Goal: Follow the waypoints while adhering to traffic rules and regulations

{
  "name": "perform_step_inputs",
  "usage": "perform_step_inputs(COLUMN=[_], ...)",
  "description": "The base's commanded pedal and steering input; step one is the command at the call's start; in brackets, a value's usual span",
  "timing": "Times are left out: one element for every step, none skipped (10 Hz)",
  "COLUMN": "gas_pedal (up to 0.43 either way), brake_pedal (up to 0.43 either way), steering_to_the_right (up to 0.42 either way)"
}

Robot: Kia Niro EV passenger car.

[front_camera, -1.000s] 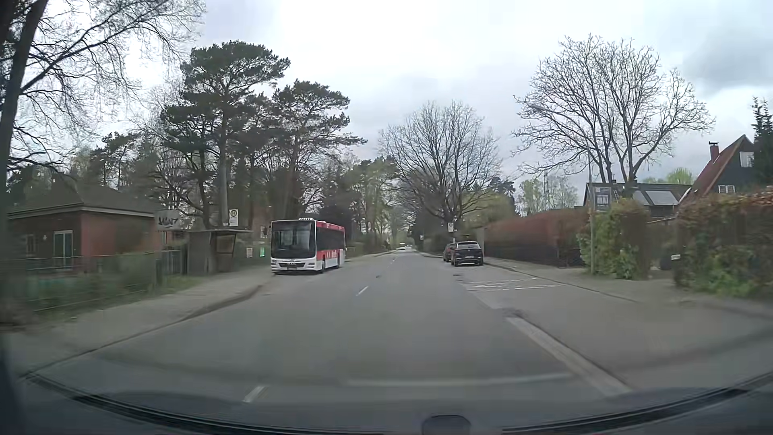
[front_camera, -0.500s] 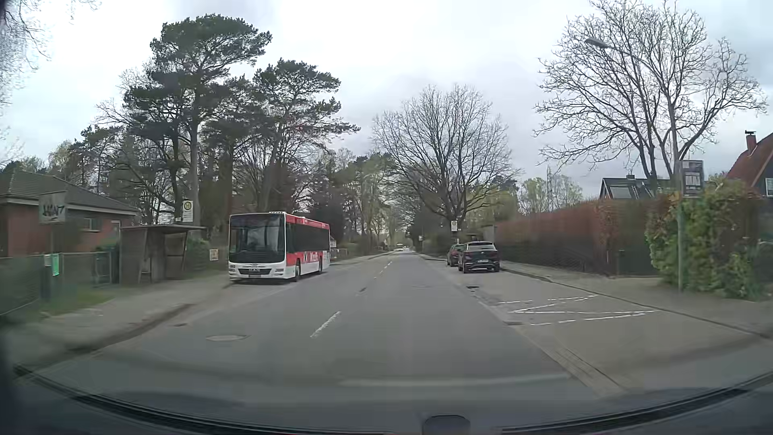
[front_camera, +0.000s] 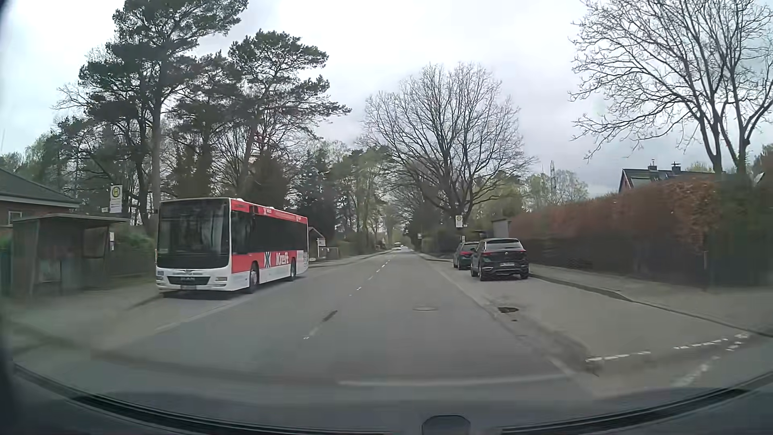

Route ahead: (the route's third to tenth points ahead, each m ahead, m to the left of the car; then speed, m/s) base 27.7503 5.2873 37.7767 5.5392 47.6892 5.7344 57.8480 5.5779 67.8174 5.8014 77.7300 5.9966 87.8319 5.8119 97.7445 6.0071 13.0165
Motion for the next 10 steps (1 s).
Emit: perform_step_inputs(gas_pedal=[0.169, 0.169, 0.169, 0.169, 0.169, 0.169, 0.169, 0.157, 0.157, 0.157], brake_pedal=[0.000, 0.000, 0.000, 0.000, 0.000, 0.000, 0.000, 0.000, 0.000, 0.000], steering_to_the_right=[-0.003, -0.005, -0.005, -0.005, -0.004, -0.004, -0.003, -0.003, -0.003, -0.003])
